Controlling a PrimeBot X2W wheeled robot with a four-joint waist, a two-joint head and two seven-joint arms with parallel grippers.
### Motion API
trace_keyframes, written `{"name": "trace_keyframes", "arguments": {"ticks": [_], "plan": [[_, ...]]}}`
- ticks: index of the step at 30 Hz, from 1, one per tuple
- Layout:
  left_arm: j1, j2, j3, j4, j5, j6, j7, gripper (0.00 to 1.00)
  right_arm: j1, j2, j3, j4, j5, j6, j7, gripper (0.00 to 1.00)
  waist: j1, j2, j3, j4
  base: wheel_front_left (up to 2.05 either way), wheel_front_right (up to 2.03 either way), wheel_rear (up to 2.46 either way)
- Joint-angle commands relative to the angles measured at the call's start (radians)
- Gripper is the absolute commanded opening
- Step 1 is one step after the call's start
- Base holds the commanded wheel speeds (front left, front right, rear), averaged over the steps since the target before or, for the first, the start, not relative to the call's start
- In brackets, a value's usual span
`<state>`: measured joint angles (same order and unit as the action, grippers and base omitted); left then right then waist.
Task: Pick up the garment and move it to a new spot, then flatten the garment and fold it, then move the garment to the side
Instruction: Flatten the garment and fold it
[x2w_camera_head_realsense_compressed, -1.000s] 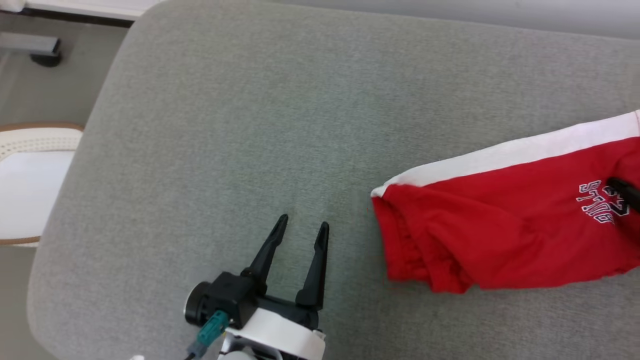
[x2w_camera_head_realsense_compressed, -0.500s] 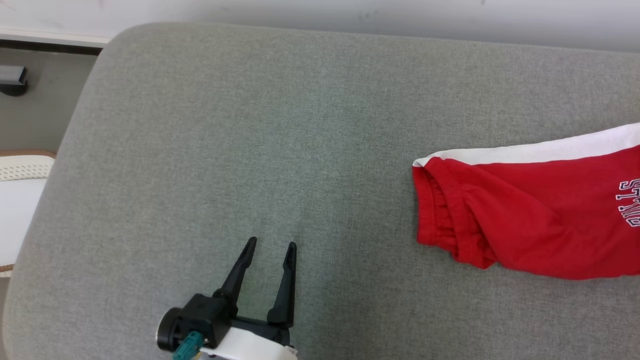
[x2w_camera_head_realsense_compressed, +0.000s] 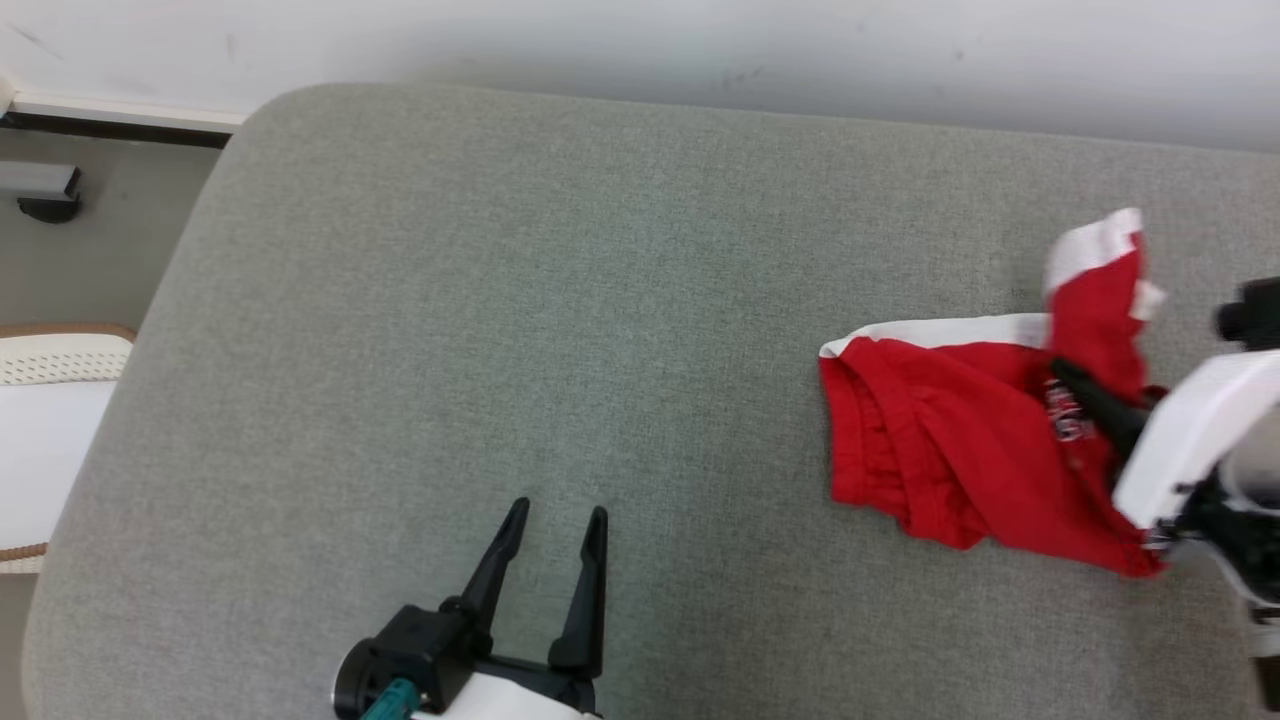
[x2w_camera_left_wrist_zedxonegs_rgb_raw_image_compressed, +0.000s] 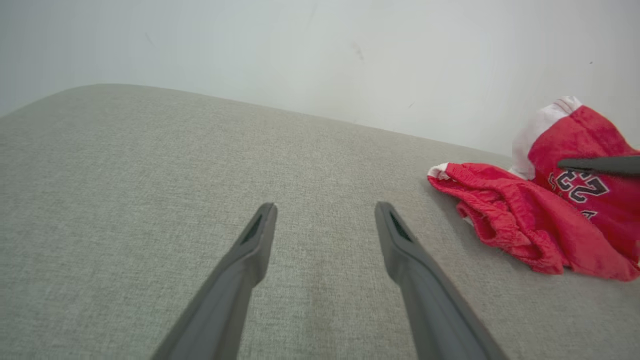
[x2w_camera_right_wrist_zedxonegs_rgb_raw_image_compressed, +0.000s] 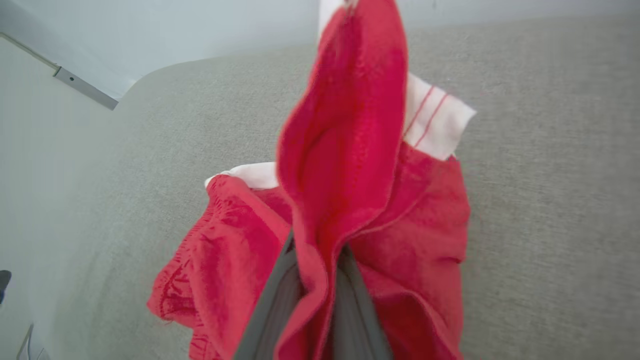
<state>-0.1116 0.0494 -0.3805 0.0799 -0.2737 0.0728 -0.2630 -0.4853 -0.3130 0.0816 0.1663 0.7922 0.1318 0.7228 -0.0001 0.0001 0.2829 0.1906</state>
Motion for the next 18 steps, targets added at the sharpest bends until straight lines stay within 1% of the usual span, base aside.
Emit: {"name": "trace_keyframes", "arguments": {"ticks": [1, 2, 5, 7, 10, 14, 15, 16, 17, 18], "plan": [[0.014, 0.003, -0.004, 0.003, -0.011, 0.006, -0.002, 1.0, -0.012, 0.032, 0.01, -0.003, -0.019, -0.003, 0.009, 0.0, 0.0001, -0.0001, -0.003, 0.001, 0.0, 0.0, 0.0], [0.014, 0.003, -0.008, 0.006, -0.014, 0.006, -0.002, 1.0, -0.015, 0.069, 0.012, 0.005, -0.036, -0.003, 0.012, 0.0, 0.0001, -0.0001, -0.006, 0.002, 0.0, 0.0, 0.0], [0.014, 0.003, -0.021, 0.011, -0.028, 0.009, -0.002, 1.0, -0.031, 0.15, 0.026, 0.024, -0.096, -0.003, 0.015, 0.0, 0.0001, -0.0001, -0.013, 0.008, 0.0, 0.0, 0.0], [0.018, 0.003, -0.032, 0.015, -0.034, 0.013, -0.002, 1.0, -0.035, 0.188, 0.026, 0.047, -0.131, -0.003, 0.009, 0.0, 0.0001, -0.0001, -0.017, 0.014, 0.0, 0.0, 0.0], [0.024, 0.003, -0.046, 0.021, -0.041, 0.014, -0.002, 1.0, -0.045, 0.222, 0.02, 0.083, -0.18, -0.002, 0.001, 0.0, 0.0001, -0.0001, -0.022, 0.025, 0.0, 0.0, 0.0], [0.031, 0.003, -0.052, 0.026, -0.05, 0.017, -0.002, 1.0, -0.047, 0.243, 0.018, 0.114, -0.22, -0.003, -0.013, 0.0, 0.0001, -0.0001, -0.03, 0.036, 0.0, 0.0, 0.0], [0.033, 0.003, -0.051, 0.027, -0.051, 0.018, -0.002, 1.0, -0.046, 0.246, 0.021, 0.117, -0.223, -0.002, -0.016, 0.15, 0.0001, -0.0001, -0.033, 0.038, 0.0, 0.0, 0.0], [0.035, 0.003, -0.05, 0.028, -0.05, 0.018, -0.002, 1.0, -0.044, 0.249, 0.022, 0.115, -0.223, -0.003, -0.027, 0.48, 0.0001, -0.0001, -0.035, 0.038, 0.0, 0.0, 0.0], [0.036, 0.003, -0.047, 0.029, -0.05, 0.018, -0.002, 1.0, -0.039, 0.252, 0.025, 0.117, -0.224, -0.003, -0.031, 1.0, 0.0001, -0.0001, -0.038, 0.038, 0.0, 0.0, 0.0], [0.037, 0.003, -0.043, 0.031, -0.049, 0.018, -0.002, 1.0, -0.033, 0.255, 0.033, 0.116, -0.222, -0.002, -0.035, 1.0, 0.0001, -0.0001, -0.043, 0.036, 0.0, 0.0, 0.0]]}}
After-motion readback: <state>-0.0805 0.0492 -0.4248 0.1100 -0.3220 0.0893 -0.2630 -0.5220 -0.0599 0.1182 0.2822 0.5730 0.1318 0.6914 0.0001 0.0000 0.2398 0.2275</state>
